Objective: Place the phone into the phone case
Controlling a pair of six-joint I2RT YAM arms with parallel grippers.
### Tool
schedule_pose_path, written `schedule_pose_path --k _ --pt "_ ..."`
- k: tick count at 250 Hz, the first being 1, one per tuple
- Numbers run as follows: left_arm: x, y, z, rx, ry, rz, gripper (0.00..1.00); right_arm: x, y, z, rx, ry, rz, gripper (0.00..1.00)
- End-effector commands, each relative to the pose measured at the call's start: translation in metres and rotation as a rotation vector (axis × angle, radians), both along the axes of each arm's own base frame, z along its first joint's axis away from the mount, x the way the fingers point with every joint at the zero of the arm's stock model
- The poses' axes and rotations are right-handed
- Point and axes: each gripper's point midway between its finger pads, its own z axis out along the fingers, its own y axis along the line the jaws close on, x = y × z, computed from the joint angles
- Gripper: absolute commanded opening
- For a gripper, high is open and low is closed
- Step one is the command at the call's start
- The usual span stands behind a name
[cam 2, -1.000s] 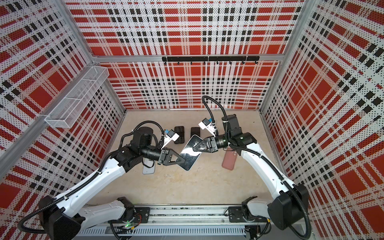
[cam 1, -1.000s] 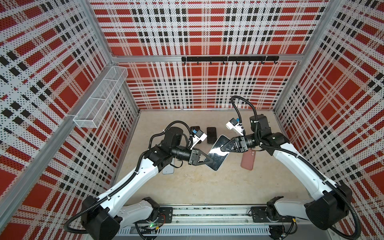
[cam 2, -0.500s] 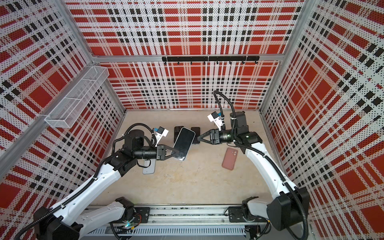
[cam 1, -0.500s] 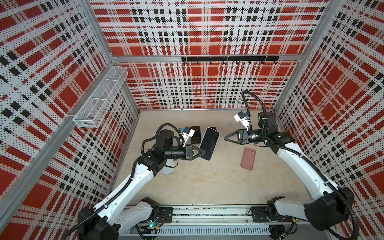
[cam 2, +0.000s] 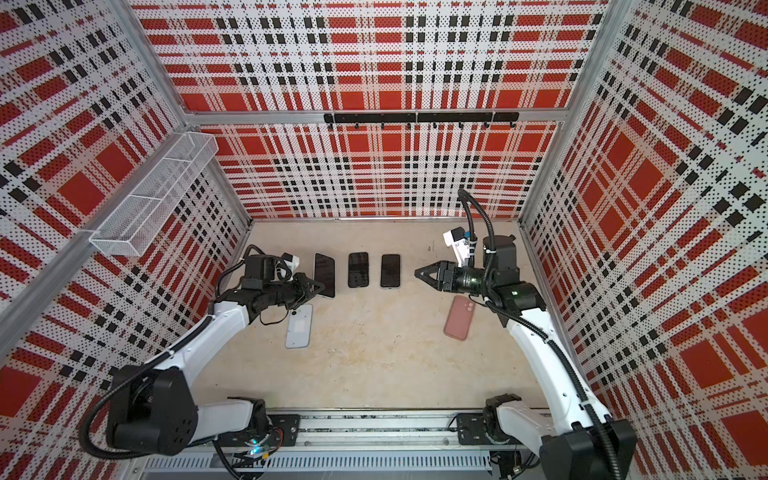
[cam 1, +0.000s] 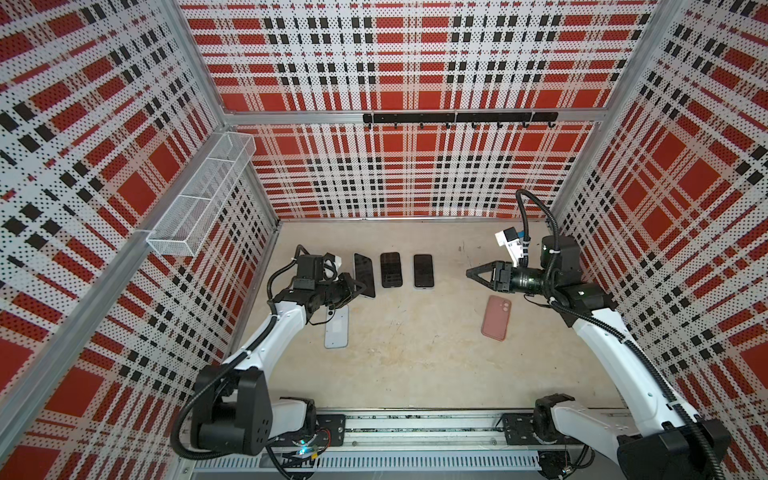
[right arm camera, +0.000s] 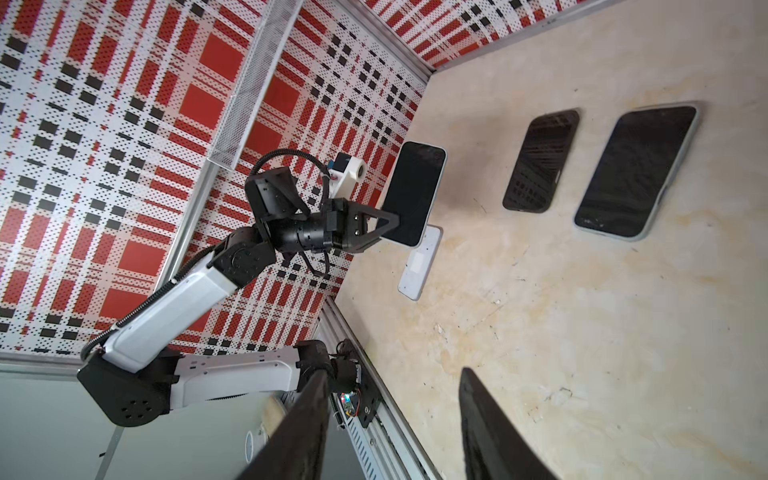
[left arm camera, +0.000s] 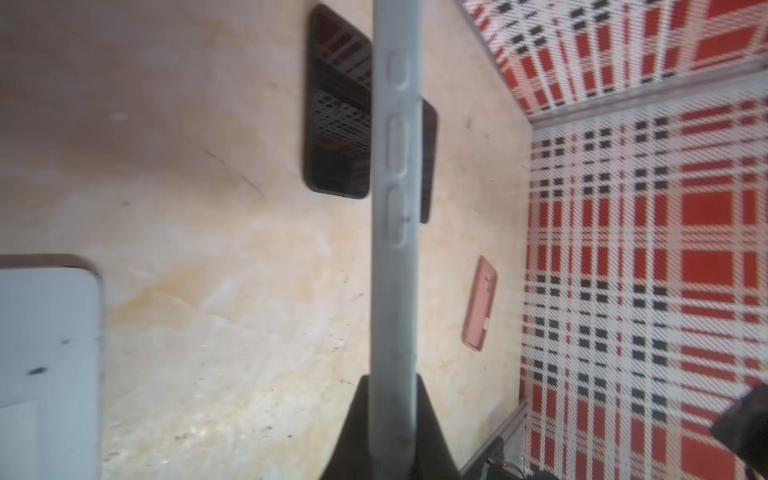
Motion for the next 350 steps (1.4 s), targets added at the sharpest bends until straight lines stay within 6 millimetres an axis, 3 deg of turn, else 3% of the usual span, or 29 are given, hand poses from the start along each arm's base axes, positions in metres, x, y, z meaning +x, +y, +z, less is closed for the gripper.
schedule_pose_path --k 1,76,131,245,331,350 --pt "0.033 0.007 0.012 0.057 -0.11 -0.016 0.0 0.002 0.0 -0.002 -0.007 -0.035 0.007 0.51" --pt "0.088 0.005 -0.027 0.068 -0.062 -0.04 0.0 0.007 0.003 -0.014 -0.008 -0.002 0.025 0.5" --pt "0.115 0.002 -0.053 0.064 -0.028 -0.062 0.0 0.014 0.003 -0.02 -0.011 0.017 0.021 0.5" --pt "0.116 0.015 -0.089 0.076 0.041 -0.067 0.0 0.023 0.006 -0.021 -0.01 0.036 0.025 0.49" --pt "0.112 0.028 -0.107 0.125 0.076 -0.045 0.18 0.013 0.003 -0.022 -0.023 0.028 0.027 0.49" --pt "0.112 0.032 -0.109 0.145 0.082 -0.039 0.26 0.011 0.002 -0.021 -0.024 0.033 0.026 0.49"
